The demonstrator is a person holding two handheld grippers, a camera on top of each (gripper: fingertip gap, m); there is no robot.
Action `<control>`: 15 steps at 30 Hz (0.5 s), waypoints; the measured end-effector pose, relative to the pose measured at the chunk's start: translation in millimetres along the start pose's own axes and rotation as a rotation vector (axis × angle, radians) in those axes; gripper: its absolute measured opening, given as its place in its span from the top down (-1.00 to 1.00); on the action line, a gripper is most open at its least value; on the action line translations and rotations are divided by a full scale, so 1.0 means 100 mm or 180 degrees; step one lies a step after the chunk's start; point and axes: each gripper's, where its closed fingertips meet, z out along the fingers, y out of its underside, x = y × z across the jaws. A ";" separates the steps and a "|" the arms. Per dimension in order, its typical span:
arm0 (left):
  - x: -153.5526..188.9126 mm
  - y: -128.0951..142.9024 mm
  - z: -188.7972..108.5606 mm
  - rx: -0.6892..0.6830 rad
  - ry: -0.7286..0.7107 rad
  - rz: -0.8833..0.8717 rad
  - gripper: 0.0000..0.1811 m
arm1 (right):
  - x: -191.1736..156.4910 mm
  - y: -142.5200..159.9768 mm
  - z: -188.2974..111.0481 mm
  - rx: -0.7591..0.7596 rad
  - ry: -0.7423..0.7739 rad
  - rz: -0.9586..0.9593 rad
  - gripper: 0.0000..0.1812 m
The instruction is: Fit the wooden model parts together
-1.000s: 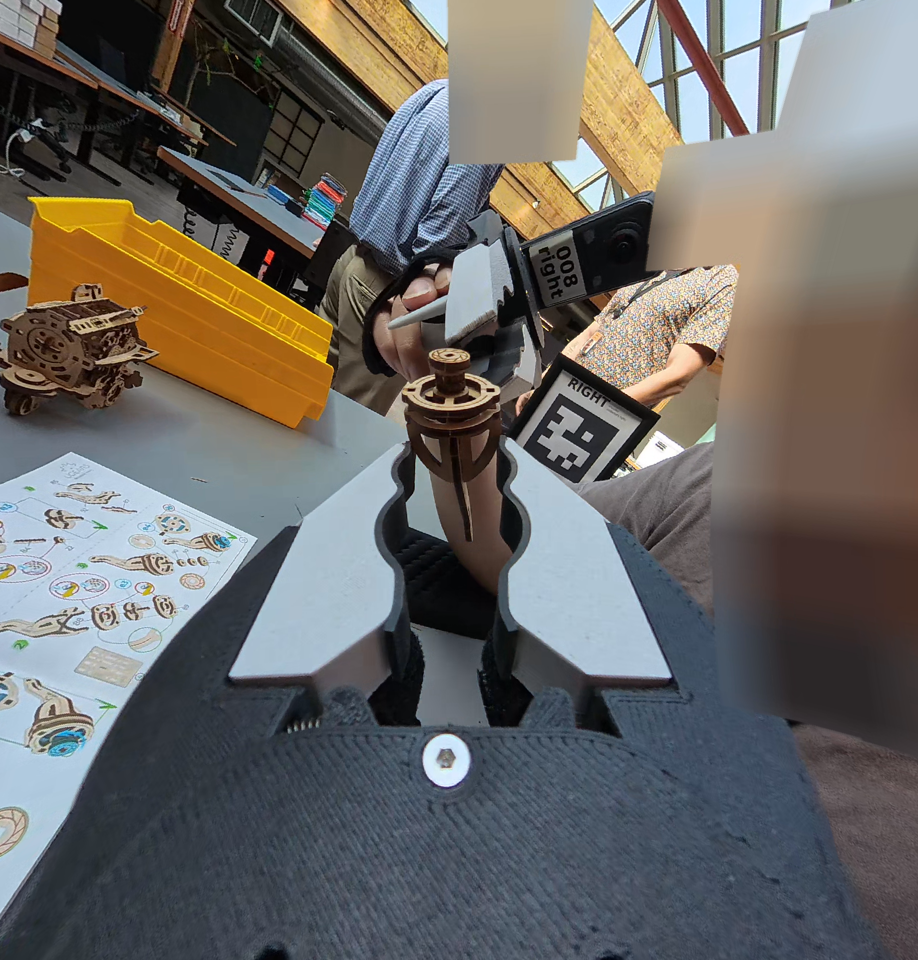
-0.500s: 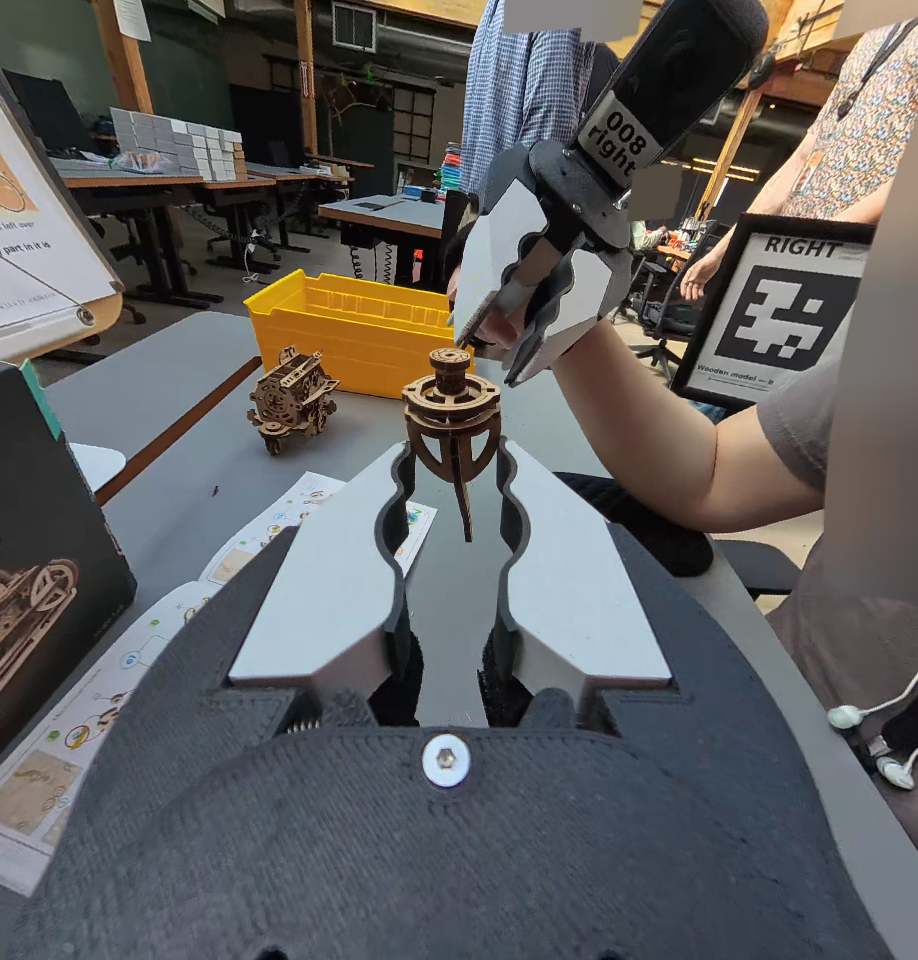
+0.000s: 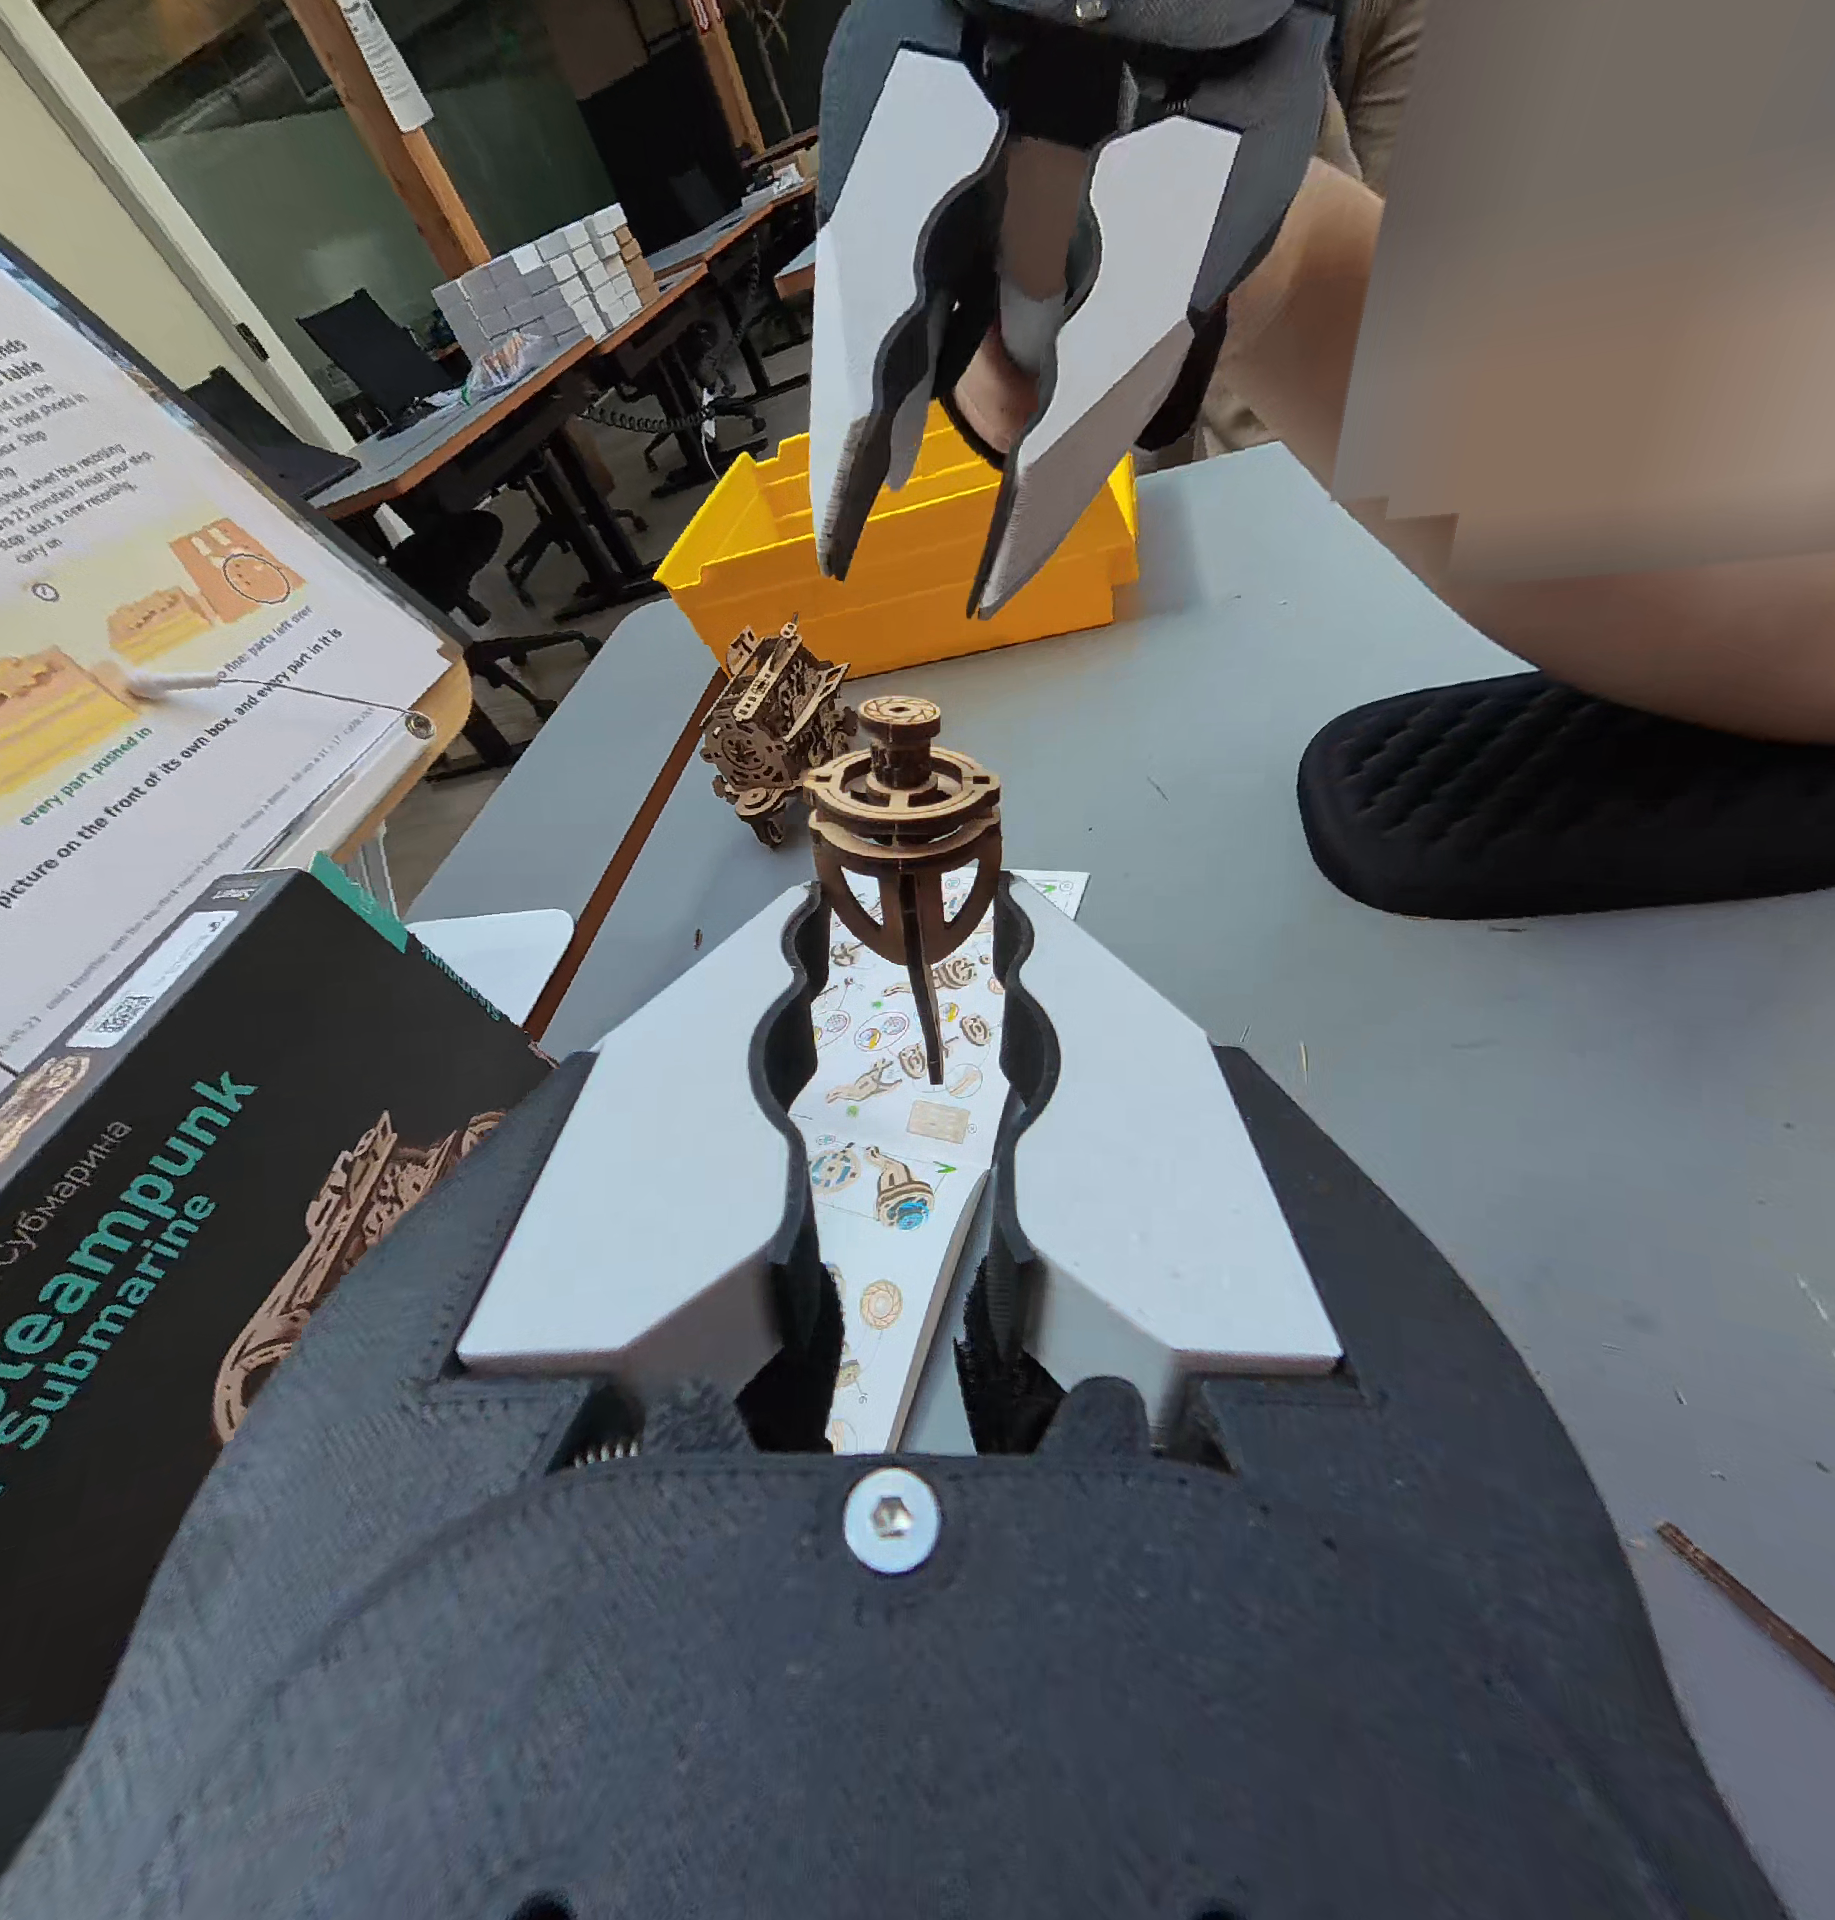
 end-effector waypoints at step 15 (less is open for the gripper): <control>0.57 0.76 -0.25 -0.1031 -0.0290 0.0340 0.68 | 0.23 0.10 -0.41 0.0073 0.0402 0.0179 0.72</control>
